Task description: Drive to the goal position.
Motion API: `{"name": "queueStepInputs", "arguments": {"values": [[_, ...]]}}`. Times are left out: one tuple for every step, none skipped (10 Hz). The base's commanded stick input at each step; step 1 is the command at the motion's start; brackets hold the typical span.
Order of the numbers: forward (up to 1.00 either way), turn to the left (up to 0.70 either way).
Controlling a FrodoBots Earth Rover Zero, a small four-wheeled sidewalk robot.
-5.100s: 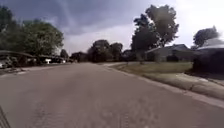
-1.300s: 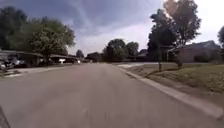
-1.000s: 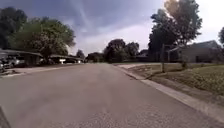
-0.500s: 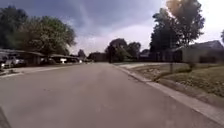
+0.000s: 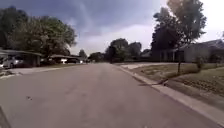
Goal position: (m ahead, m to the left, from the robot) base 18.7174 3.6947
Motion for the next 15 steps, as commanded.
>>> {"name": "queueStepInputs", "arguments": {"values": [[0.70, 0.03], [0.70, 0.03], [0.70, 0.03], [0.70, 0.03], [0.70, 0.03], [0.70, 0.03], [0.70, 0.03], [0.70, 0.03], [0.70, 0.03], [0.70, 0.03], [0.70, 0.03], [0.70, 0.03], [0.70, 0.03], [0.70, 0.03], [0.70, 0.03]]}}
